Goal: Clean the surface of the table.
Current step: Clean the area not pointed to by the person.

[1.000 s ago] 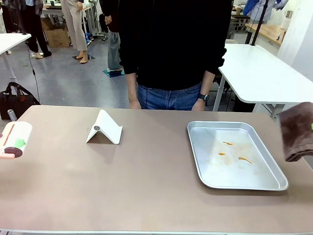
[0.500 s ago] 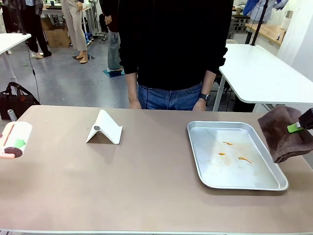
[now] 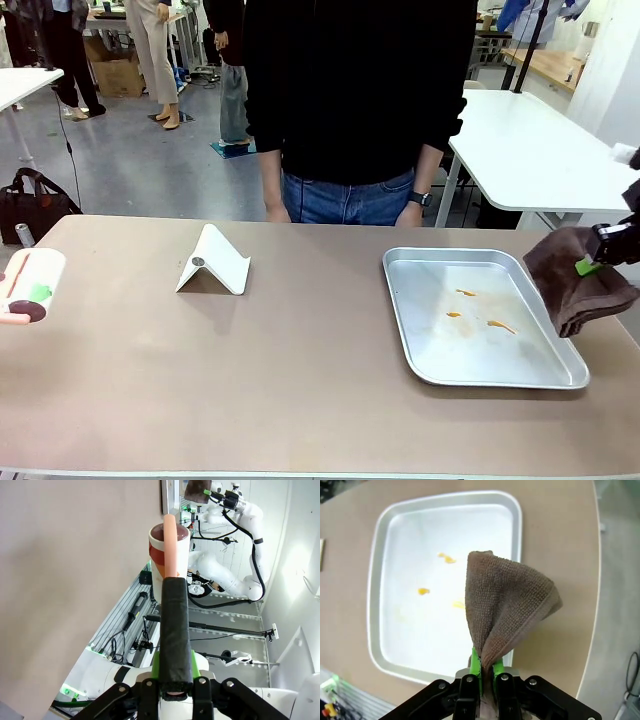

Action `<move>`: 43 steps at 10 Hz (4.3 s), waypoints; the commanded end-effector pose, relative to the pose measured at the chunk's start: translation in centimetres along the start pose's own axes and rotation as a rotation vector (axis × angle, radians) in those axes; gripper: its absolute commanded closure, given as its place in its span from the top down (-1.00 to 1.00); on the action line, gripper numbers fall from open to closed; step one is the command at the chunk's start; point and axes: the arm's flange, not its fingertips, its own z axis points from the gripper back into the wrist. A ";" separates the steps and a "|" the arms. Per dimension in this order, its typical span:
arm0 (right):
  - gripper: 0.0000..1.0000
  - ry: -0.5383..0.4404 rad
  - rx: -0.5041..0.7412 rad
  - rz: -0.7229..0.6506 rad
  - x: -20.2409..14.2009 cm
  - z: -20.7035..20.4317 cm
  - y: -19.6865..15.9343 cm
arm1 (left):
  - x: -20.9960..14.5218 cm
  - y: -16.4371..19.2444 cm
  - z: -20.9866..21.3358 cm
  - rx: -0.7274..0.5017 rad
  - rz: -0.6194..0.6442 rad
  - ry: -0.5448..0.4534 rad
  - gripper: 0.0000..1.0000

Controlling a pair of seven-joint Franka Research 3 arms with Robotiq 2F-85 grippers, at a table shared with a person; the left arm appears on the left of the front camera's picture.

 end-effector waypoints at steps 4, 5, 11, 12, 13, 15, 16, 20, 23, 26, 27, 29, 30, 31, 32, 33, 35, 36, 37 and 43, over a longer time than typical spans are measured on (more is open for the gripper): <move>-0.79 0.021 -0.120 -0.004 2.1 -5.0 2.7 | 0.0 -0.6 0.0 -0.021 0.005 -0.014 -0.55; -0.79 0.029 -0.124 0.011 2.1 -6.1 3.2 | 0.0 -0.6 0.0 -0.021 0.005 -0.014 -0.55; -0.79 0.037 -0.062 0.010 2.6 -12.0 5.3 | 0.0 -0.6 0.0 -0.021 0.005 -0.014 -0.55; -0.79 0.043 -0.026 0.005 2.7 -13.1 5.6 | 0.0 -0.6 0.0 -0.021 0.005 -0.014 -0.55; -0.79 0.056 0.016 0.000 2.7 -14.1 6.0 | 0.0 -0.6 0.0 -0.021 0.005 -0.014 -0.55; -0.79 0.063 0.090 -0.013 2.7 -14.6 6.4 | 0.0 -0.6 0.0 -0.021 0.005 -0.014 -0.55; -0.79 0.052 0.119 -0.022 2.8 -14.8 6.7 | 0.0 -0.6 0.0 -0.021 0.005 -0.014 -0.55; -0.79 0.086 0.226 0.070 2.6 -15.1 8.6 | 0.0 -0.6 0.0 -0.021 0.005 -0.014 -0.55; -0.79 0.131 0.234 0.130 2.1 -16.6 10.9 | 0.0 -0.6 0.0 -0.021 0.005 -0.014 -0.55; -0.79 0.148 0.221 0.204 1.6 -17.9 12.8 | 0.0 -0.6 0.0 -0.021 0.005 -0.014 -0.55; -0.79 0.143 0.185 0.236 1.6 -18.0 13.0 | 0.0 -0.6 0.0 -0.021 0.005 -0.014 -0.55; -0.79 0.120 0.124 0.247 1.8 -17.8 12.1 | 0.0 -0.6 0.0 -0.021 0.005 -0.014 -0.55; -0.79 0.093 0.083 0.242 1.9 -18.0 11.8 | 0.0 -0.6 0.0 -0.021 0.005 -0.014 -0.55; -0.79 0.089 0.078 0.231 1.9 -18.0 11.4 | 0.0 -0.6 0.0 -0.021 0.005 -0.014 -0.55; -0.79 0.085 0.069 0.217 2.0 -18.0 11.0 | 0.0 -0.6 0.0 -0.021 0.005 -0.014 -0.55; -0.79 0.079 0.062 0.203 2.1 -18.0 10.5 | 0.0 -0.6 0.0 -0.021 0.005 -0.014 -0.55; -0.79 0.052 0.049 0.171 2.6 -17.5 9.2 | 0.0 -0.6 0.0 -0.021 0.005 -0.014 -0.55; -0.79 0.037 0.045 0.147 2.8 -16.6 8.2 | 0.0 -0.6 0.0 -0.021 0.005 -0.014 -0.55; -0.79 0.018 0.049 0.128 2.8 -15.9 7.6 | 0.0 -0.6 0.0 -0.021 0.005 -0.014 -0.55; -0.79 -0.042 0.032 0.028 2.4 -12.1 3.0 | 0.0 -0.6 0.0 -0.021 0.005 -0.014 -0.55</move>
